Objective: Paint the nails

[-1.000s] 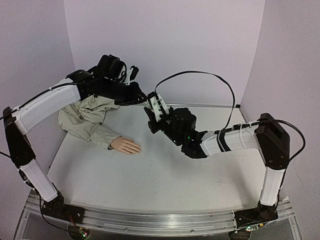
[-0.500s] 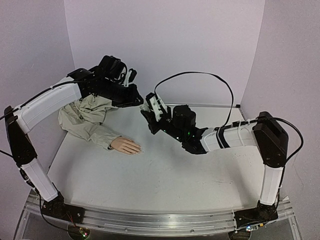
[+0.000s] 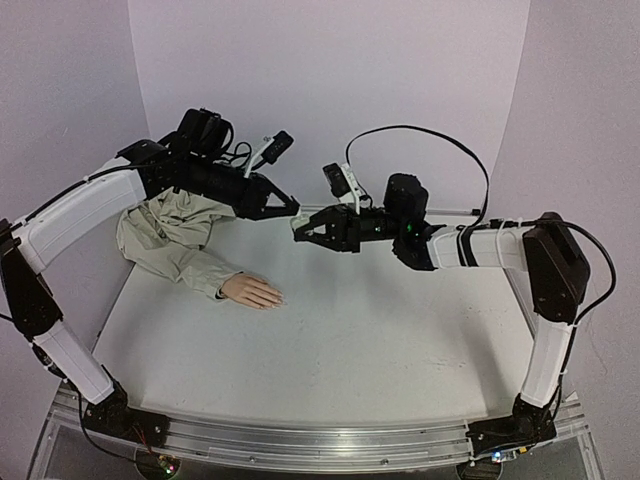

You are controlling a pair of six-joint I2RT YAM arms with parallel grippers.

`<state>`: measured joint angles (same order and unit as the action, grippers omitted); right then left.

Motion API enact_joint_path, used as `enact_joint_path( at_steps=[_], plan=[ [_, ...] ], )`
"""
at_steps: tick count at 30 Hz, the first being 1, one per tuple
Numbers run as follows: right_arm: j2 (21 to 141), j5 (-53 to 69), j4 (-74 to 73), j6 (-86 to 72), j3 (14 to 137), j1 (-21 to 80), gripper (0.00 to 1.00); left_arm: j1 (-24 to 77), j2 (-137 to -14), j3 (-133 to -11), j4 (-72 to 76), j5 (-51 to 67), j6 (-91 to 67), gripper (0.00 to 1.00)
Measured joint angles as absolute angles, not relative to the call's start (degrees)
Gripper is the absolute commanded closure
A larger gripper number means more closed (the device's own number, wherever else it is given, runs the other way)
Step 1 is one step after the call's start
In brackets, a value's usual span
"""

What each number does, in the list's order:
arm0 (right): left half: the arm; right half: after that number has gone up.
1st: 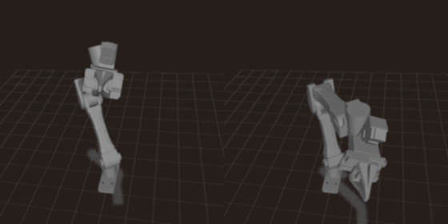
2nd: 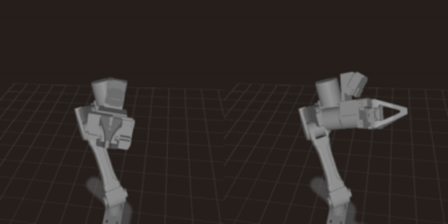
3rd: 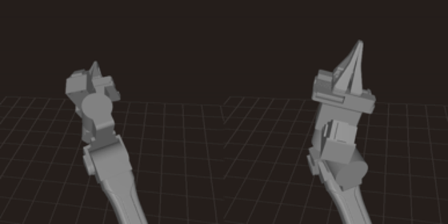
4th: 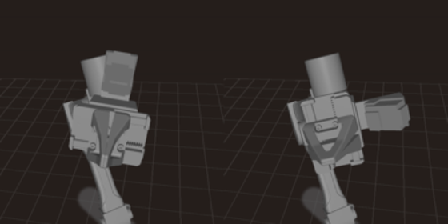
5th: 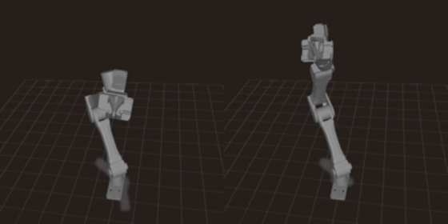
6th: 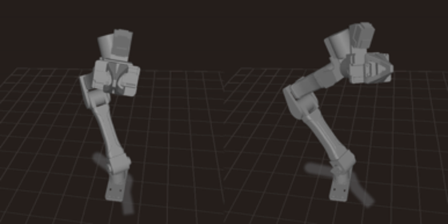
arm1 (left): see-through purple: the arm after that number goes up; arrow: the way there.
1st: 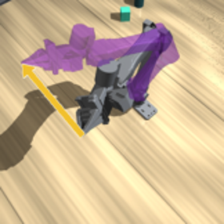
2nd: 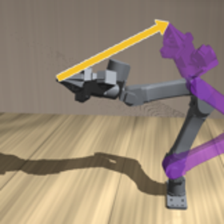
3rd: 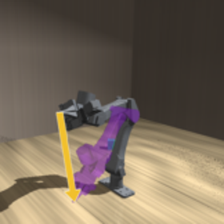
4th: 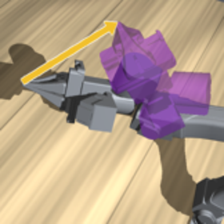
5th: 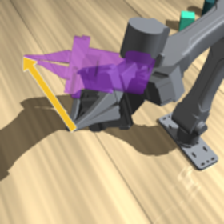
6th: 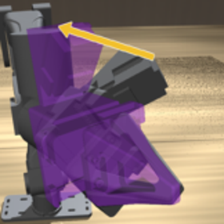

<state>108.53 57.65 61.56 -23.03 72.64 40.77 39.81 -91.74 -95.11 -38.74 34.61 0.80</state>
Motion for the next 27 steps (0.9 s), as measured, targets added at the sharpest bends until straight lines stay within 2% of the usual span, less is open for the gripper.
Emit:
enact_joint_path(
  at_steps=[6, 8, 10, 13, 16, 17, 18, 22, 27],
  plan=[
    [109.40, 73.89, 75.02, -40.66, 72.90, 40.97, 1.00, 39.81, -91.66, -96.84, -42.70, 49.39, 11.22, 1.00],
    [109.40, 76.29, 77.03, -42.89, 72.90, 41.12, 1.00, 39.81, -91.96, -97.14, -43.42, 52.58, 12.82, 0.93],
    [109.40, 77.38, 78.76, -44.14, 72.77, 41.39, 1.00, 39.81, -91.98, -97.19, -43.68, 54.59, 13.52, 0.78],
    [108.81, 75.24, 81.54, -44.34, 71.18, 41.56, 1.00, 39.77, -91.29, -96.36, -43.64, 55.22, 12.88, 0.49],
    [105.30, 70.76, 84.58, -42.76, 67.88, 41.10, 1.00, 39.42, -89.10, -89.97, -43.20, 53.89, 10.28, 0.25],
    [103.74, 69.32, 85.49, -41.76, 66.65, 40.82, 1.00, 39.03, -88.03, -87.53, -42.57, 53.10, 9.28, 0.10],
    [102.19, 68.01, 85.89, -40.69, 65.54, 40.38, 1.00, 38.46, -86.85, -85.34, -41.87, 52.21, 8.25, 0.03],
    [97.76, 62.50, 81.80, -32.71, 64.01, 38.96, 1.00, 36.56, -80.97, -80.01, -37.80, 49.65, 2.87, 0.00],
    [93.78, 48.21, 69.65, -21.06, 63.16, 38.94, 1.00, 37.08, -76.09, -78.32, -28.45, 44.64, -8.25, 0.03]
  ],
)
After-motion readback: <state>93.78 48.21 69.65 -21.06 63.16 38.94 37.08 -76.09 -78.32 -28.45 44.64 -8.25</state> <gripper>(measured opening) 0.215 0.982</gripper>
